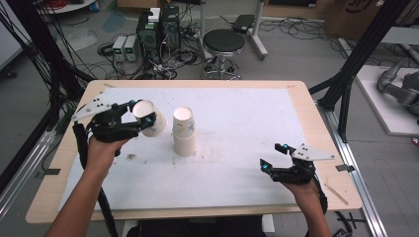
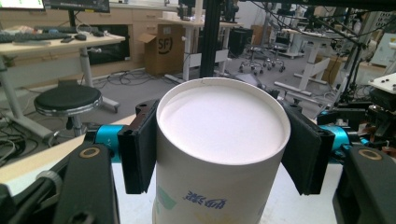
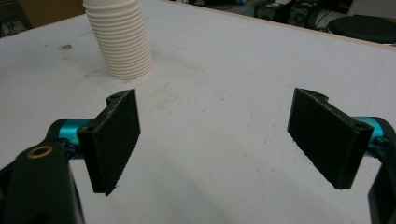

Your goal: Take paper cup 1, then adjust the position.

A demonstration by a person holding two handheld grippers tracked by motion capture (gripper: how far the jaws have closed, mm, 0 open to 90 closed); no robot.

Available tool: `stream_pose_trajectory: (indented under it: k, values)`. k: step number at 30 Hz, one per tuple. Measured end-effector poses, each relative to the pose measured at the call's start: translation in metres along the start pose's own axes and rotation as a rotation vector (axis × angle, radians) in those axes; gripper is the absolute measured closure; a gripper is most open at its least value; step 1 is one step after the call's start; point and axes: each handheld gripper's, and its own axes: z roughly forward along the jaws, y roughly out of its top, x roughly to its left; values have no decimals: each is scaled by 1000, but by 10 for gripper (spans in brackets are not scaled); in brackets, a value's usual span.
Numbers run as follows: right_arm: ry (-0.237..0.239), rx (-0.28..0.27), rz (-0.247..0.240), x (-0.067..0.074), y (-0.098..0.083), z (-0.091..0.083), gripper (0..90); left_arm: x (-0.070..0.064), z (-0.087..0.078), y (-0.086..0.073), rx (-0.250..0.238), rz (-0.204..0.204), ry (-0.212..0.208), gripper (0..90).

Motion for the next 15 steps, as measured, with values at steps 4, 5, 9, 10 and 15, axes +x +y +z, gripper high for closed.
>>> stream_pose_trajectory:
  k: [4, 5, 9, 10, 15]
  values:
    - [9, -7, 0, 1, 2, 0, 174, -2, 1, -7, 23, 6, -15, 353]
    - [13, -10, -4, 1, 2, 1, 174, -3, 1, -9, 26, 6, -15, 352]
    - [32, -15, -15, 5, 6, 2, 174, -7, 0, -15, 33, 1, -35, 351]
    - [40, -14, -9, 6, 6, 3, 174, -9, 0, -16, 36, 1, -42, 351]
    - [77, -16, -24, 12, 9, 7, 173, -18, -1, -22, 38, 8, -78, 351]
